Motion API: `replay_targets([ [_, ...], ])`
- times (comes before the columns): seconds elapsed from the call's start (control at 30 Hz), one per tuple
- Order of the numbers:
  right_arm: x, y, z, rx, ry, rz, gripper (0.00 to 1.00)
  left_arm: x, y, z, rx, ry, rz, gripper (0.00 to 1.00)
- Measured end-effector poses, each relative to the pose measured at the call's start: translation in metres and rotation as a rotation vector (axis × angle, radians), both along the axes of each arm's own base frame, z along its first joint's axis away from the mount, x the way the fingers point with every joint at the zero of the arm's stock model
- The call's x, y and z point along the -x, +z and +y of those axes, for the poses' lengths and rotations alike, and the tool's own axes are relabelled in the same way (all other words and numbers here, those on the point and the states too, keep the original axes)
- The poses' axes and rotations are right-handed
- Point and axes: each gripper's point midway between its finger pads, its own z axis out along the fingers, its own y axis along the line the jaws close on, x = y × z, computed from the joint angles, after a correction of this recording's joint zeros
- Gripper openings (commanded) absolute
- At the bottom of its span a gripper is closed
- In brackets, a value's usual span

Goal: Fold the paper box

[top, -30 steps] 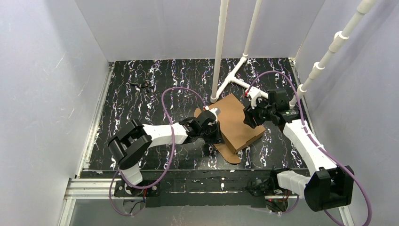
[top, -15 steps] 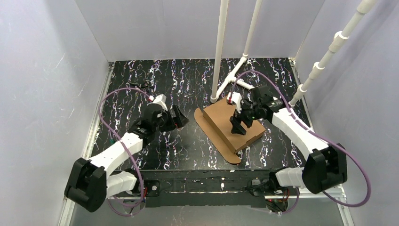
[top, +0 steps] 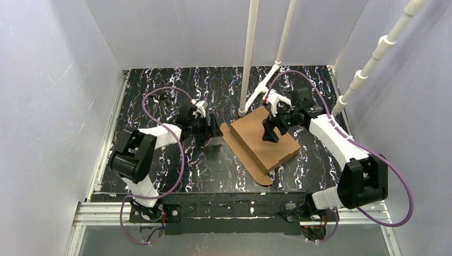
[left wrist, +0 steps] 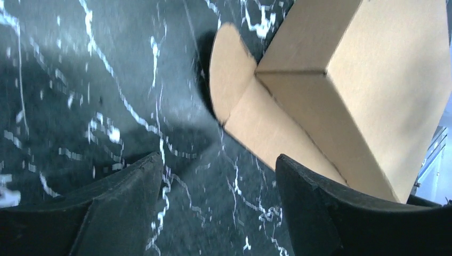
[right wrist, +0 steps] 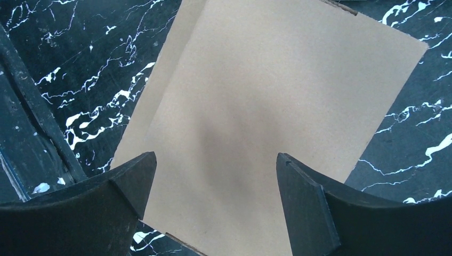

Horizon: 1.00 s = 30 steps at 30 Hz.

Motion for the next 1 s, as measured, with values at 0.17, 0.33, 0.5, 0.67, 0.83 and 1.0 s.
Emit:
replay_targets([
  [0.17,0.002,-0.001,0.001,-0.018,0.001,0.015,0.91,-0.024,-0.002,-0.018,0.042,-0.054,-0.023,0.70],
  [0.33,0.003,0.000,0.003,-0.039,0.004,0.022,0.92,-0.033,-0.004,-0.029,0.074,-0.086,-0.033,0.52],
  [0.5,0.005,-0.003,0.002,-0.045,0.002,0.035,0.91,-0.041,-0.010,-0.036,0.106,-0.099,-0.024,0.45],
  [0.67,0.006,-0.002,0.003,-0.057,0.009,0.037,0.91,-0.044,-0.013,-0.040,0.135,-0.103,-0.017,0.24],
  [0.83,0.005,-0.002,0.003,-0.059,0.007,0.038,0.91,-0.041,-0.019,-0.042,0.168,-0.104,-0.019,0.13],
  [1.0,0.008,-0.007,0.002,-0.055,0.006,0.049,0.91,-0.032,-0.022,-0.041,0.205,-0.112,-0.051,0.00],
])
